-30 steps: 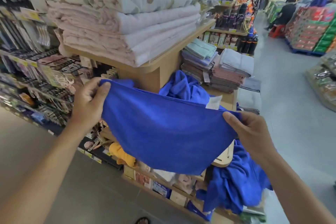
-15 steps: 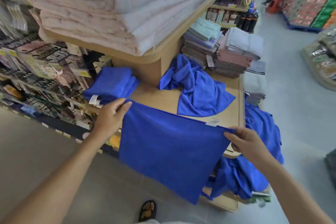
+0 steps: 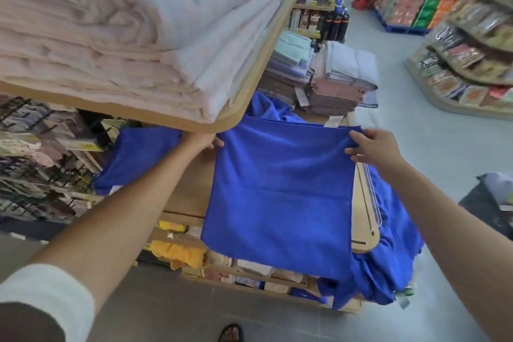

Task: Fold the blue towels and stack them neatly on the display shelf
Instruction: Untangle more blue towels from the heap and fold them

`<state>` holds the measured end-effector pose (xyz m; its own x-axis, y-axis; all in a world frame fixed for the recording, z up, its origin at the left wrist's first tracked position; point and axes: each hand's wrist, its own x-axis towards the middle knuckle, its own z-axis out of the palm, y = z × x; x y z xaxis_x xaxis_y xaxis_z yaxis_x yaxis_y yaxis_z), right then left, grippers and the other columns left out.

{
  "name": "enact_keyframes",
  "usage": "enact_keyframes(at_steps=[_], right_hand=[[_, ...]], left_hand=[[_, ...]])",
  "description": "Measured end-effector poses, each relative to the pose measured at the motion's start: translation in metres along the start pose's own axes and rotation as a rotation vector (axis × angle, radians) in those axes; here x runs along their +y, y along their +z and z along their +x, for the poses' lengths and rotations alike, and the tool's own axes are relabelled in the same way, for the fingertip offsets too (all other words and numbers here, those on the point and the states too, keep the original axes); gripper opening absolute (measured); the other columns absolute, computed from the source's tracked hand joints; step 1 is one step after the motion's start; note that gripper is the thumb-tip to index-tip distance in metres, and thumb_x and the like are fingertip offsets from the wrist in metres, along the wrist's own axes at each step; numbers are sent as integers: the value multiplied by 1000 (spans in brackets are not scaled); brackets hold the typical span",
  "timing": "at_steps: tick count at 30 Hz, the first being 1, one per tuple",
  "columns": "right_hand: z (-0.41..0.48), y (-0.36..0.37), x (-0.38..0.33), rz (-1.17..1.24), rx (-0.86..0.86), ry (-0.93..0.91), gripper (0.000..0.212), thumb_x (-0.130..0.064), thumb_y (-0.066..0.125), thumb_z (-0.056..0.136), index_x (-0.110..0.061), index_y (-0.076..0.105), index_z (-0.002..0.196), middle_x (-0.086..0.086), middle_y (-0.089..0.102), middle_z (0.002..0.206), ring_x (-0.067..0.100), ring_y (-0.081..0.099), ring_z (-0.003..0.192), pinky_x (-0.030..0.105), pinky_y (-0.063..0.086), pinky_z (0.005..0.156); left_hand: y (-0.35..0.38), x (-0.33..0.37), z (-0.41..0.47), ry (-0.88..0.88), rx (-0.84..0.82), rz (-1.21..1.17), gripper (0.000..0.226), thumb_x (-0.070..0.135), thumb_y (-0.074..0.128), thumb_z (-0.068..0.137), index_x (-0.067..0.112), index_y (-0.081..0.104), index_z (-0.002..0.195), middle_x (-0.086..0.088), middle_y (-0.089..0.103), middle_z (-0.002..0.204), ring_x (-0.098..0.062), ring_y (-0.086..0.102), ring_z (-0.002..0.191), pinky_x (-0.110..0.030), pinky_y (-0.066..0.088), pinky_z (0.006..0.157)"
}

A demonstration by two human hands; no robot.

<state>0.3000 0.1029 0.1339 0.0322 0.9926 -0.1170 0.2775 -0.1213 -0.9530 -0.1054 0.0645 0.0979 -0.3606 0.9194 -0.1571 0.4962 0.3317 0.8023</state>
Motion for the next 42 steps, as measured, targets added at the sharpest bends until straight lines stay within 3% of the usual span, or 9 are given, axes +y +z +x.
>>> enact_keyframes(at_steps=[2,4,7,12,18,24,29,35,42], right_hand=[[9,6,3,-11,28,23,17,-21,64,101,-7,64,110,4,64,90,9,72,56,23,58,49],[13,12,10,-24,58,49,19,-21,64,100,-10,60,116,2,64,91,9,72,54,23,57,47],[16,17,27,-17,89,77,23,-18,62,101,-11,55,122,1,63,87,10,71,52,24,57,48],[3,28,57,-144,115,112,53,-23,63,99,-10,44,147,10,58,134,24,69,99,49,57,93],[-73,75,113,-585,-32,-346,53,-26,65,98,-17,45,146,0,46,146,19,50,128,34,44,102],[-97,94,136,-913,-47,-427,48,-41,53,102,-18,53,145,0,48,152,24,42,141,43,37,115],[-97,96,137,-915,-35,-456,46,-39,53,102,-18,55,143,0,50,151,24,43,140,43,38,114],[-99,96,137,-905,-17,-460,44,-38,54,101,-19,56,141,-1,52,148,23,45,138,42,39,112],[-100,96,136,-912,-24,-440,45,-38,54,101,-20,56,141,-1,52,149,22,45,138,42,39,113]], left_hand=[[1,-8,22,-113,-91,-24,20,13,53,103,8,65,87,10,72,63,-6,67,68,-9,51,65],[-1,-18,35,-221,-159,-34,32,27,59,100,2,68,117,-7,74,112,-26,68,110,-34,52,102],[2,-21,33,-208,-159,-116,35,26,59,100,3,63,126,-16,66,131,-33,66,114,-41,53,102],[20,-18,-11,18,-7,-197,12,17,52,103,13,63,106,-9,67,103,-26,67,87,-38,56,72],[5,-98,-126,156,38,-31,25,48,54,92,29,65,78,7,70,71,-11,63,51,-32,52,52],[32,-159,-192,-145,27,-111,25,42,53,98,29,68,82,4,73,74,-7,58,46,-30,44,47],[47,-152,-191,-812,-388,-823,36,45,46,102,17,69,111,-4,75,97,-17,66,66,-21,37,40],[49,-147,-187,-747,-672,-862,32,49,56,95,25,76,96,3,67,88,-11,55,67,-18,32,42],[49,-148,-187,-732,-544,-737,26,35,58,99,18,64,118,3,67,82,-8,53,61,-16,29,37]])
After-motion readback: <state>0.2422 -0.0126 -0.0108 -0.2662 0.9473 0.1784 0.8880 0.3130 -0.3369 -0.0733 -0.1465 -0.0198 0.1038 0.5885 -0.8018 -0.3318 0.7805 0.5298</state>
